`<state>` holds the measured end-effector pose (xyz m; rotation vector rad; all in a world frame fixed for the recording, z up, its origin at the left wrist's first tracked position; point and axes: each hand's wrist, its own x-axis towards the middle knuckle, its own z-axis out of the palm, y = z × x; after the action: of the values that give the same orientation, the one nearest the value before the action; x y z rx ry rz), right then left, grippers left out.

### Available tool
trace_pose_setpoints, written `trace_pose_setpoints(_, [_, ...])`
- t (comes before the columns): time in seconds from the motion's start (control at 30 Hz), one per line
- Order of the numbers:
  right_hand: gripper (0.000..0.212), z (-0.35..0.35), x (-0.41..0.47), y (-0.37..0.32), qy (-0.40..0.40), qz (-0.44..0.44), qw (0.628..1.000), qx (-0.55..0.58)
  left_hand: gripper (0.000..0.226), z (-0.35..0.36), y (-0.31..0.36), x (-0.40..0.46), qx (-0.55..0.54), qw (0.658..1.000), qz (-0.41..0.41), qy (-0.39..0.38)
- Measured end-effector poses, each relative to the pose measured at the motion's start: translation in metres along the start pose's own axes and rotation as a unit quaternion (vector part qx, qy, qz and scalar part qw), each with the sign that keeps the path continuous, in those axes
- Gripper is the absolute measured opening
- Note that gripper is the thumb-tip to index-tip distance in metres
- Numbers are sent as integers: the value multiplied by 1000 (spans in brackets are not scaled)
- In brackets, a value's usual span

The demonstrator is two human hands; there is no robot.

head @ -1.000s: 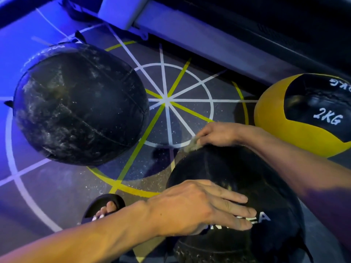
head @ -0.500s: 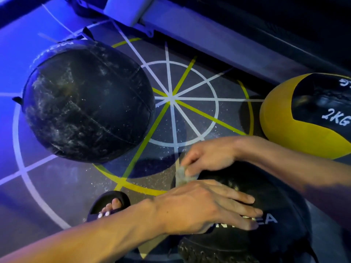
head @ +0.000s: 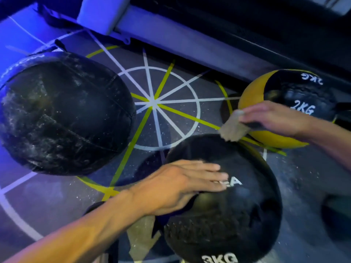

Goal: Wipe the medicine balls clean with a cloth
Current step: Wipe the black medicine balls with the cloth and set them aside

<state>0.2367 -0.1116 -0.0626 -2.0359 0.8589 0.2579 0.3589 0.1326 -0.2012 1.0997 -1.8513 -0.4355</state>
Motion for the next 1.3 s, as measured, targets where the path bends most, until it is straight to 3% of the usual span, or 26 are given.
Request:
trace_pose_setpoints(0.03, [82,-10,-15,13,50,10,999,8,42,-27,2,-16,0,999,-1,-37])
trace_pose_setpoints(0.07, [85,-16,-32,27,102,20,994,36,40,-40,3,-5,-7,996,-77,-47])
trace_pose_setpoints(0.13, [55,-14,-63,54,184,36,976,111,37,-69,-8,-2,9,990,-137,-11])
trace_pose_setpoints(0.2, [26,4,-84,78,255,55,951,168,36,-74,-10,5,7,983,-180,-37])
trace_pose_setpoints(0.33, [25,58,-91,111,383,94,877,274,39,-107,-27,14,15,971,-239,-27])
trace_pose_setpoints(0.43, [27,102,-85,134,438,120,807,378,52,-116,-29,19,86,960,-260,-52])
trace_pose_setpoints(0.5, [25,129,-81,145,458,127,775,417,63,-122,-25,30,151,952,-260,-54])
trace_pose_setpoints(0.63, [23,170,-66,151,487,159,716,474,66,-124,-12,74,177,956,-227,-58])
trace_pose_setpoints(0.8, [23,187,-52,153,494,134,712,481,65,-100,-7,134,236,938,-163,-194])
trace_pose_setpoints(0.93, [27,184,-58,162,474,138,686,535,67,-88,-26,146,212,918,-190,-276])
trace_pose_setpoints(1.1, [19,186,-78,182,496,194,586,611,61,-115,-53,155,165,916,-281,-233])
trace_pose_setpoints(1.23, [18,193,-71,182,486,197,572,630,57,-104,-57,151,91,904,-401,-116])
trace_pose_setpoints(1.3, [20,194,-67,168,488,186,601,605,62,-101,-56,147,102,896,-424,-83])
